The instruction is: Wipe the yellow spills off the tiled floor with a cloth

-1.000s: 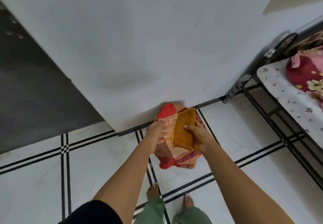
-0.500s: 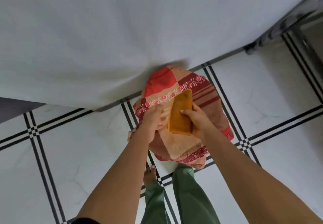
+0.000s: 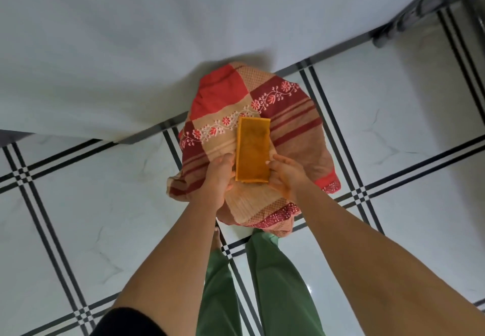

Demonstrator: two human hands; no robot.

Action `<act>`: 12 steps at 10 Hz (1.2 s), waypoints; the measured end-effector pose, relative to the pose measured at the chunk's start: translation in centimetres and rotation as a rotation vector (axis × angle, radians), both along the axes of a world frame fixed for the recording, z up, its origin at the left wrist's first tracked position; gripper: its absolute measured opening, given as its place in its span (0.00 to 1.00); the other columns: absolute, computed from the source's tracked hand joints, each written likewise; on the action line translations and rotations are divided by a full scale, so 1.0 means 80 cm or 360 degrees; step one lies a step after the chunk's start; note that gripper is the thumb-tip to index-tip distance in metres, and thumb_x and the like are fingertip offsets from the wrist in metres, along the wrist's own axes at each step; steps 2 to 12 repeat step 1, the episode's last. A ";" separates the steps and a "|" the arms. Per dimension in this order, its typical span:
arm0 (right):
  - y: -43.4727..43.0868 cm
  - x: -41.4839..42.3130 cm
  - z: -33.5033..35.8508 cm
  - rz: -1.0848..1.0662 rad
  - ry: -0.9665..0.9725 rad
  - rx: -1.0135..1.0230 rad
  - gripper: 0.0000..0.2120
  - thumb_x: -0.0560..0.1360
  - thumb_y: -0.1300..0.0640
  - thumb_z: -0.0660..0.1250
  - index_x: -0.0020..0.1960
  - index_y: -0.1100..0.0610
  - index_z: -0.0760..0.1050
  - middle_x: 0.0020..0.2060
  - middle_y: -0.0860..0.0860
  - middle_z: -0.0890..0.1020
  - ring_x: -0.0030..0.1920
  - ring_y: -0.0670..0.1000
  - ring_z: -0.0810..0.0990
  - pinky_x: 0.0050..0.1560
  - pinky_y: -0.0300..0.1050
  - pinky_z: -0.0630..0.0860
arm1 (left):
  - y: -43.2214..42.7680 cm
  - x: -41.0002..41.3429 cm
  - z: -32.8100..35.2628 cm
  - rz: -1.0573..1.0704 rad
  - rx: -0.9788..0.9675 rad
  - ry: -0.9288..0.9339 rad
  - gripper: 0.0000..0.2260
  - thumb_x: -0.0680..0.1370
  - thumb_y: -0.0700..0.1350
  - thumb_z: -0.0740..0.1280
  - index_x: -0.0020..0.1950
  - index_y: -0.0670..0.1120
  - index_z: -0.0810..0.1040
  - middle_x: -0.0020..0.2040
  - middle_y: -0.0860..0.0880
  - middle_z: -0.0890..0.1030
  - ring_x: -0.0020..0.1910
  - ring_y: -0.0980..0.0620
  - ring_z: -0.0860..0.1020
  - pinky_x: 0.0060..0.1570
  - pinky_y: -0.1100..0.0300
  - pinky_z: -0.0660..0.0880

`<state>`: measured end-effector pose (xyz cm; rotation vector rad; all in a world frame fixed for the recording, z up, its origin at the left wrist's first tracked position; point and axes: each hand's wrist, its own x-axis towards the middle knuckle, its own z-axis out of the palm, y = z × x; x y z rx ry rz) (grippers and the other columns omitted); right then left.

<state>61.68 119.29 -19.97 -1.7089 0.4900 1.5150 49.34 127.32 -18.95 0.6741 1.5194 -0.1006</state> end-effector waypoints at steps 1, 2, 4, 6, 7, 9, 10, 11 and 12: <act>-0.005 0.001 0.040 0.0141 -0.0098 -0.0057 0.20 0.75 0.62 0.67 0.66 0.58 0.70 0.57 0.57 0.77 0.55 0.57 0.78 0.51 0.48 0.77 | -0.009 -0.003 0.041 0.0072 0.0004 -0.0006 0.19 0.79 0.56 0.59 0.67 0.49 0.69 0.62 0.50 0.76 0.58 0.49 0.75 0.57 0.50 0.69; -0.005 0.001 0.040 0.0141 -0.0098 -0.0057 0.20 0.75 0.62 0.67 0.66 0.58 0.70 0.57 0.57 0.77 0.55 0.57 0.78 0.51 0.48 0.77 | -0.009 -0.003 0.041 0.0072 0.0004 -0.0006 0.19 0.79 0.56 0.59 0.67 0.49 0.69 0.62 0.50 0.76 0.58 0.49 0.75 0.57 0.50 0.69; -0.005 0.001 0.040 0.0141 -0.0098 -0.0057 0.20 0.75 0.62 0.67 0.66 0.58 0.70 0.57 0.57 0.77 0.55 0.57 0.78 0.51 0.48 0.77 | -0.009 -0.003 0.041 0.0072 0.0004 -0.0006 0.19 0.79 0.56 0.59 0.67 0.49 0.69 0.62 0.50 0.76 0.58 0.49 0.75 0.57 0.50 0.69; -0.005 0.001 0.040 0.0141 -0.0098 -0.0057 0.20 0.75 0.62 0.67 0.66 0.58 0.70 0.57 0.57 0.77 0.55 0.57 0.78 0.51 0.48 0.77 | -0.009 -0.003 0.041 0.0072 0.0004 -0.0006 0.19 0.79 0.56 0.59 0.67 0.49 0.69 0.62 0.50 0.76 0.58 0.49 0.75 0.57 0.50 0.69; -0.005 0.001 0.040 0.0141 -0.0098 -0.0057 0.20 0.75 0.62 0.67 0.66 0.58 0.70 0.57 0.57 0.77 0.55 0.57 0.78 0.51 0.48 0.77 | -0.009 -0.003 0.041 0.0072 0.0004 -0.0006 0.19 0.79 0.56 0.59 0.67 0.49 0.69 0.62 0.50 0.76 0.58 0.49 0.75 0.57 0.50 0.69; -0.005 0.001 0.040 0.0141 -0.0098 -0.0057 0.20 0.75 0.62 0.67 0.66 0.58 0.70 0.57 0.57 0.77 0.55 0.57 0.78 0.51 0.48 0.77 | -0.009 -0.003 0.041 0.0072 0.0004 -0.0006 0.19 0.79 0.56 0.59 0.67 0.49 0.69 0.62 0.50 0.76 0.58 0.49 0.75 0.57 0.50 0.69; -0.005 0.001 0.040 0.0141 -0.0098 -0.0057 0.20 0.75 0.62 0.67 0.66 0.58 0.70 0.57 0.57 0.77 0.55 0.57 0.78 0.51 0.48 0.77 | -0.009 -0.003 0.041 0.0072 0.0004 -0.0006 0.19 0.79 0.56 0.59 0.67 0.49 0.69 0.62 0.50 0.76 0.58 0.49 0.75 0.57 0.50 0.69; -0.005 0.001 0.040 0.0141 -0.0098 -0.0057 0.20 0.75 0.62 0.67 0.66 0.58 0.70 0.57 0.57 0.77 0.55 0.57 0.78 0.51 0.48 0.77 | -0.009 -0.003 0.041 0.0072 0.0004 -0.0006 0.19 0.79 0.56 0.59 0.67 0.49 0.69 0.62 0.50 0.76 0.58 0.49 0.75 0.57 0.50 0.69; -0.005 0.001 0.040 0.0141 -0.0098 -0.0057 0.20 0.75 0.62 0.67 0.66 0.58 0.70 0.57 0.57 0.77 0.55 0.57 0.78 0.51 0.48 0.77 | -0.009 -0.003 0.041 0.0072 0.0004 -0.0006 0.19 0.79 0.56 0.59 0.67 0.49 0.69 0.62 0.50 0.76 0.58 0.49 0.75 0.57 0.50 0.69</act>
